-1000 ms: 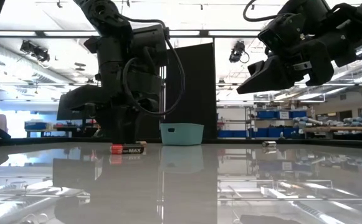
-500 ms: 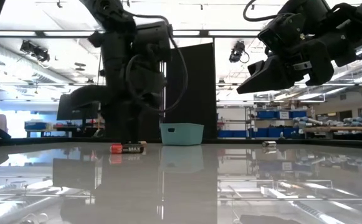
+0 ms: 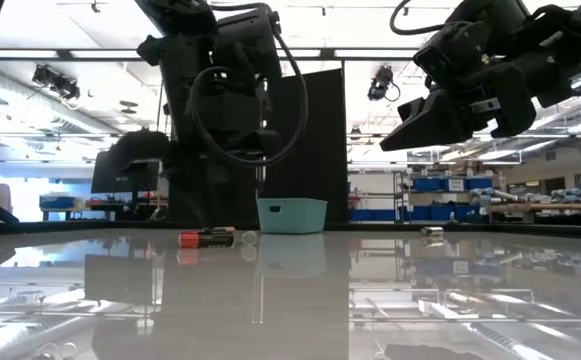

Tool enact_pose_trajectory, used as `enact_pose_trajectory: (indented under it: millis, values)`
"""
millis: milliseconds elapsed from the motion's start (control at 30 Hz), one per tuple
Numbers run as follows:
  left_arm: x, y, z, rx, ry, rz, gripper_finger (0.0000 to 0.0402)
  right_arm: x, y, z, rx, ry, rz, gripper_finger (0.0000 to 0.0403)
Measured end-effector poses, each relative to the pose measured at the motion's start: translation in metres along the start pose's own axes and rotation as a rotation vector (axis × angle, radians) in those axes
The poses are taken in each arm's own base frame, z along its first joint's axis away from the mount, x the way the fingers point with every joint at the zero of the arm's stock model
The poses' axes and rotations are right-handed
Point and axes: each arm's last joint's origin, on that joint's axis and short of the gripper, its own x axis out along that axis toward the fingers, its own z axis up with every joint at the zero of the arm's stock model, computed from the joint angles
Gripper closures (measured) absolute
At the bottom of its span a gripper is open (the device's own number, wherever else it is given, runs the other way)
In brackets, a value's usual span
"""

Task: Sort batteries
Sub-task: Put the silver battery into the yellow bin

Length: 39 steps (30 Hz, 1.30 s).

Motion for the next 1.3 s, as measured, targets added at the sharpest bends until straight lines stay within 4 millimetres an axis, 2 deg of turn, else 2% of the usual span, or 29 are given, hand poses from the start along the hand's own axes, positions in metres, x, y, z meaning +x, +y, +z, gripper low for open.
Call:
enact_pose_trajectory:
  millis: [100, 233, 300, 400, 467, 633, 767, 900, 1000, 1133, 1300]
  values:
    - [0.000, 0.003, 0.002, -0.038, -0.008, 0.040, 0.0270, 0.000, 0.000, 0.000, 0.039, -0.003, 0.000, 0.0393]
    - [0.002, 0.007, -0.004, -0.272, -0.046, 0.003, 0.0280, 0.001, -0.001, -0.001, 0.130, 0.001, -0.030, 0.0393]
    - [0.009, 0.006, -0.010, -0.368, -0.066, 0.003, 0.0306, 0.004, -0.001, -0.003, 0.169, 0.012, -0.051, 0.0393]
    - [0.024, -0.003, -0.019, -0.455, -0.149, 0.047, 0.0371, 0.013, -0.002, -0.005, 0.240, 0.031, -0.071, 0.0393]
    - [0.030, -0.009, -0.024, -0.504, -0.221, 0.084, 0.0390, 0.021, -0.002, -0.007, 0.293, 0.055, -0.083, 0.0393]
    - [0.035, -0.025, -0.036, -0.638, -0.430, 0.190, 0.0392, 0.047, 0.000, -0.010, 0.470, 0.112, -0.104, 0.0388]
    - [0.022, -0.035, -0.041, -0.732, -0.643, 0.308, 0.0397, 0.070, 0.004, -0.007, 0.569, 0.144, -0.100, 0.0373]
    - [0.020, -0.053, -0.050, -0.795, -0.760, 0.395, 0.0397, 0.088, 0.009, -0.003, 0.636, 0.197, -0.104, 0.0353]
    - [0.014, -0.062, -0.052, -0.813, -0.870, 0.467, 0.0397, 0.093, 0.010, 0.001, 0.646, 0.264, -0.172, 0.0331]
    - [0.013, -0.071, -0.055, -0.815, -0.909, 0.491, 0.0396, 0.096, 0.009, 0.008, 0.651, 0.328, -0.273, 0.0301]
    - [0.012, -0.074, -0.054, -0.817, -0.921, 0.496, 0.0396, 0.099, 0.008, 0.009, 0.672, 0.351, -0.307, 0.0278]
